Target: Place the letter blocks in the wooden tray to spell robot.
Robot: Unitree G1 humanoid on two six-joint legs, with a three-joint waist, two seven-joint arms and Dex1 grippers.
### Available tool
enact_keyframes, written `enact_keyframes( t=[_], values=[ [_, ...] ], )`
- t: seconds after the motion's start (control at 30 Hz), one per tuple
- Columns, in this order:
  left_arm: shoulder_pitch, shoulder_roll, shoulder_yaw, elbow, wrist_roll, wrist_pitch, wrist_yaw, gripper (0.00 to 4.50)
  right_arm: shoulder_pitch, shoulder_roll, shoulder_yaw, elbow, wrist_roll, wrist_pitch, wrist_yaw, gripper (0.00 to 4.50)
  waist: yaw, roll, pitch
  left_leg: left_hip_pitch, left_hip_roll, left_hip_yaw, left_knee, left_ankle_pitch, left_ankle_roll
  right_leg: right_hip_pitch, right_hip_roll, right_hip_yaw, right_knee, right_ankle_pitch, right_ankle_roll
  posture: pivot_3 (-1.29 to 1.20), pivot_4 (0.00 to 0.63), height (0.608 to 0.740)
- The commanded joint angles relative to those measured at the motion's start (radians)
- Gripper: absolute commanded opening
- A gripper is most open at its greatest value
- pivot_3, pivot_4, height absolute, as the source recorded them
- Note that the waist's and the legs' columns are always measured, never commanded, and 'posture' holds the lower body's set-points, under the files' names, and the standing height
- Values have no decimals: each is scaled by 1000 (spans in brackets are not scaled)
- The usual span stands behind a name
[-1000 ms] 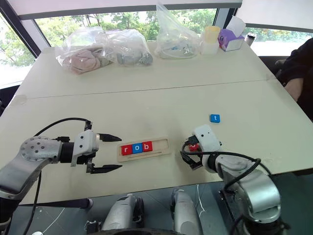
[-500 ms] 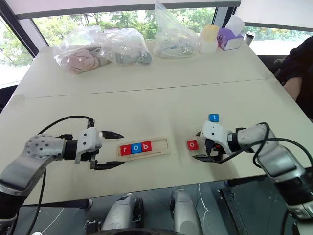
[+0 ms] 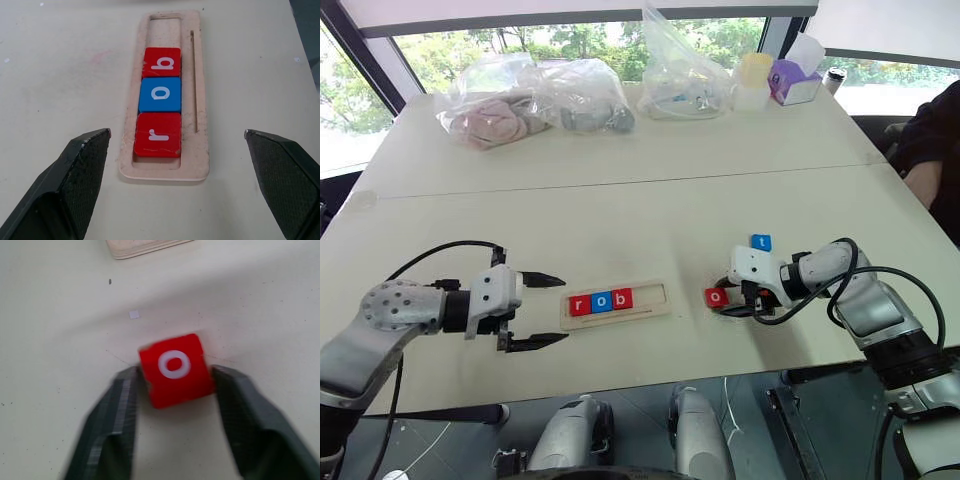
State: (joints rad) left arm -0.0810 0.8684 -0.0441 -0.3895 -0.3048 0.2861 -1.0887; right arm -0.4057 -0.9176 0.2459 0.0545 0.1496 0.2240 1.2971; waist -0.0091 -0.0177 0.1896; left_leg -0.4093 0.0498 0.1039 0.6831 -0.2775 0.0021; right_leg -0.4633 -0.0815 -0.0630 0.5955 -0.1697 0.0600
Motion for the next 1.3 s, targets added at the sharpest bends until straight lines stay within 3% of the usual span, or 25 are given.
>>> enact_keyframes(
  t=[0.03, 0.2, 0.33, 0.7, 1.3],
  values=[
    [-6, 12, 22, -21, -5, -13, -4, 4500, -7, 14, -3, -17, -12, -10, 3, 1131, 0, 0, 0, 0, 0, 0, 0, 0, 0, 0, 0, 0, 0, 0, 0, 0, 150, 740],
    [-5, 14, 22, -23, -7, -13, -6, 4500, -80, 56, -5, -146, 42, 96, 18, 1131, -5, 0, 0, 0, 0, 0, 0, 0, 0, -1, 0, 0, 1, 0, 0, 0, 150, 740],
    [2, 10, 16, -33, -7, -10, -1, 4500, -137, 132, 65, -207, 33, 146, 24, 1131, -2, 0, 0, 0, 1, 0, 0, 0, 0, -2, 1, 0, 2, 0, 0, 0, 150, 740],
    [25, 2, 18, -78, -9, 14, 28, 4500, -241, 302, 201, -38, -86, 63, -5, 1131, -3, 0, 0, 0, 0, 1, 1, 0, 0, 0, 0, 0, 1, 3, -4, 0, 150, 740],
    [27, -10, 9, -104, -14, 42, 56, 4500, -273, 324, 207, 73, -138, -22, 18, 1131, -3, 0, 0, 1, 0, 1, 1, 1, -1, 1, 1, 0, 3, 3, -4, 0, 150, 740]
  ],
)
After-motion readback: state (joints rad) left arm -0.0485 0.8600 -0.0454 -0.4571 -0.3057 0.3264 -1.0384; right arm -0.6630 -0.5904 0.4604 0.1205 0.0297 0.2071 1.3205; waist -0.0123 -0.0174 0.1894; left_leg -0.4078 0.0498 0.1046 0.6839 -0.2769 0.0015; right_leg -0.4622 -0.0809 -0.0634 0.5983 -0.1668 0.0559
